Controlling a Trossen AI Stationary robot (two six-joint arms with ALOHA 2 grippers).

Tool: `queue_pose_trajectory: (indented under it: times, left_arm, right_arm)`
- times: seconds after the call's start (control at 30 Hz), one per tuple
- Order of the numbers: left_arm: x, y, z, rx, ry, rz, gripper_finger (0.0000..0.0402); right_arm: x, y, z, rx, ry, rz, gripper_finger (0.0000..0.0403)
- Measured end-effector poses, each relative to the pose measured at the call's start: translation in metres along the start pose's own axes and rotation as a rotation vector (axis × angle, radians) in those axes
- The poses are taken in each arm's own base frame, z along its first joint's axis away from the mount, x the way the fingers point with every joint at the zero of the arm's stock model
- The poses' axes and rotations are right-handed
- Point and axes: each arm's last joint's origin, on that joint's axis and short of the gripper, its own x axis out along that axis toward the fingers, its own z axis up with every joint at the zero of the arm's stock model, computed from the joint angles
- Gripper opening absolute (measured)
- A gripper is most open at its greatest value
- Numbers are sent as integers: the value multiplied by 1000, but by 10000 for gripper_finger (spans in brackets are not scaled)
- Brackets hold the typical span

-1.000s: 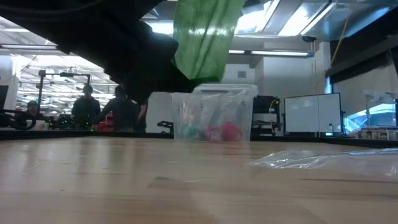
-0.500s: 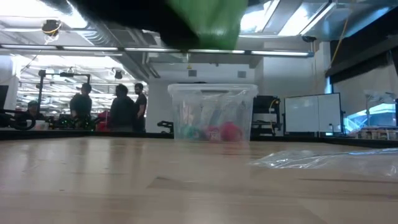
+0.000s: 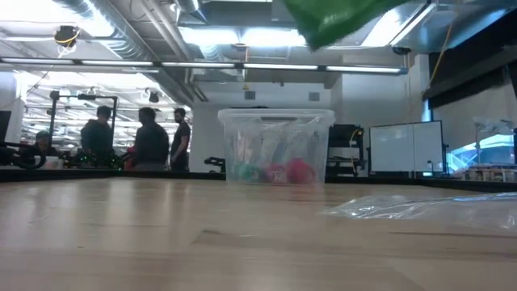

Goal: Roll bandage
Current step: Roll the green bandage

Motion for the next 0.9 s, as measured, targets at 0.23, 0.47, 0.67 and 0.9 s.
queue_pose_trajectory:
  times: [0.23,0.47,0.67,0.9]
  left_arm:
    - [-11,0,26,68,-52,18,186]
    - [-19,-1,38,69,-74,23,186]
    - [-11,3,37,58,-62,38,186]
    - [-10,4,39,23,-72,35,186]
  right_arm:
    - [8,-12,-10,23,-141,20,5]
    - [10,-23,-33,101,-258,44,5]
    - [9,-24,-34,111,-277,41,5]
    - [9,-24,-34,113,-280,22,5]
